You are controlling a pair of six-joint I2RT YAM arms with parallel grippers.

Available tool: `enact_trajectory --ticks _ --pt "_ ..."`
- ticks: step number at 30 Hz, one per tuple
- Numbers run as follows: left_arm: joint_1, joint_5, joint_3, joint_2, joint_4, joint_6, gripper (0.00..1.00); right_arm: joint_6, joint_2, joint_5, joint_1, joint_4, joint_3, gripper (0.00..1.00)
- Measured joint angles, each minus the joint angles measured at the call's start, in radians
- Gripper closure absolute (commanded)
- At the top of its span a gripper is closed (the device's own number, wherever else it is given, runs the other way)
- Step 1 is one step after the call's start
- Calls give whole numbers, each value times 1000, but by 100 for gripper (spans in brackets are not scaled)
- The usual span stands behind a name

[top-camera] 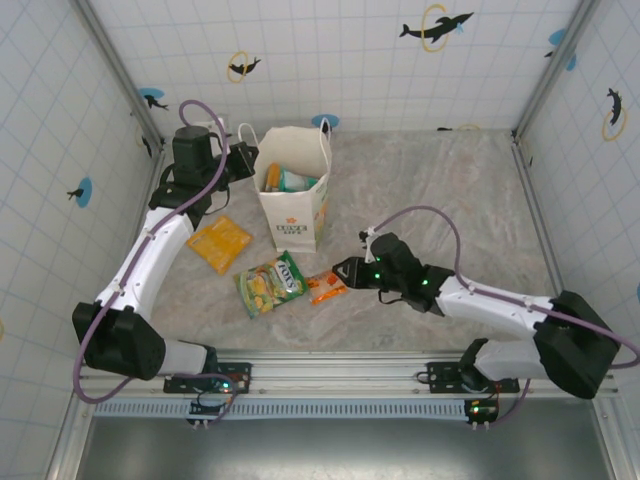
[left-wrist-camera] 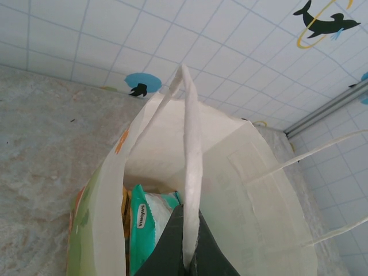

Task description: Place the snacks into the paper bag

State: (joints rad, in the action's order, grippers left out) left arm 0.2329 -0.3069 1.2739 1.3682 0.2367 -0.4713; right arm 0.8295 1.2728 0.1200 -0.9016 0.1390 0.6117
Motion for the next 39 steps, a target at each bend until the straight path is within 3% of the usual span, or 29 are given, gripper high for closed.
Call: enact_trajectory --ticks 15,39 --pt "0 0 -4 -7 0 0 100 -12 437 96 -38 266 125 61" --pt "0 0 -4 -7 0 0 100 87 704 163 -41 551 214 65"
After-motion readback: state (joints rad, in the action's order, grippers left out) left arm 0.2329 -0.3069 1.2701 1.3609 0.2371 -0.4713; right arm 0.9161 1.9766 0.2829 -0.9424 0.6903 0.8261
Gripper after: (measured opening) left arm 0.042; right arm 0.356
